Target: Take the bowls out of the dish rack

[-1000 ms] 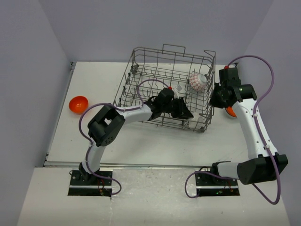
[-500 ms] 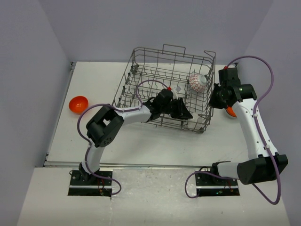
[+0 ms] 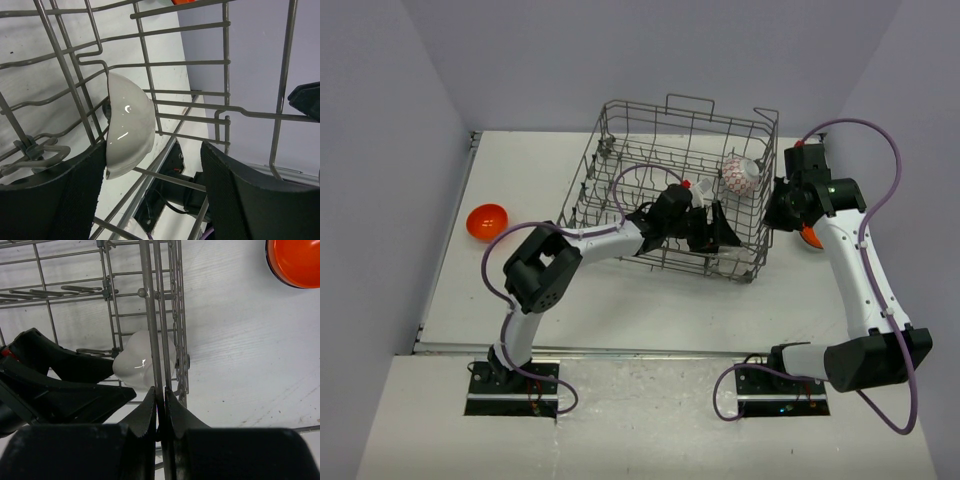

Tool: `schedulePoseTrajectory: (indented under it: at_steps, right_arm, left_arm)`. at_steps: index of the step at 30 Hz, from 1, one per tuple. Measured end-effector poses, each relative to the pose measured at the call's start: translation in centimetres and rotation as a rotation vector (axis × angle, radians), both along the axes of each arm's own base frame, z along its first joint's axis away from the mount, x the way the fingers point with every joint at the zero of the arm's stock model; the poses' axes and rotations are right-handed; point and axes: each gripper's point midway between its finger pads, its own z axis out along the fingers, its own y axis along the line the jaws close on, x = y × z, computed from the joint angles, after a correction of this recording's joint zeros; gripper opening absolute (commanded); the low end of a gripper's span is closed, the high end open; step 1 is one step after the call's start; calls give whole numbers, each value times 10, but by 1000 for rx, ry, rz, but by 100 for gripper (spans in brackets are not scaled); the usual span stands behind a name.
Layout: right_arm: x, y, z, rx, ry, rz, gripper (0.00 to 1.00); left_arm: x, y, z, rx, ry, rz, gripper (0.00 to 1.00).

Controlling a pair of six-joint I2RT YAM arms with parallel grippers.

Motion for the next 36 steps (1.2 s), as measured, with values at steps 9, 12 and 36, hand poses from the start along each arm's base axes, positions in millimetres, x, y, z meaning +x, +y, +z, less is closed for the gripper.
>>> schedulePoseTrajectory:
  at_steps: [9,12,36]
  right_arm:
    - [-1,0,0,-2,2,3,0]
    - [-1,0,0,-2,2,3,0]
    - [-2,-3,0,-19,6,8,0]
  left_arm:
    - [3,8,-16,3,68,20,56]
    - [4,8,-18,50,56,31,59]
    - [-8,-2,-14,20,113,-33,17]
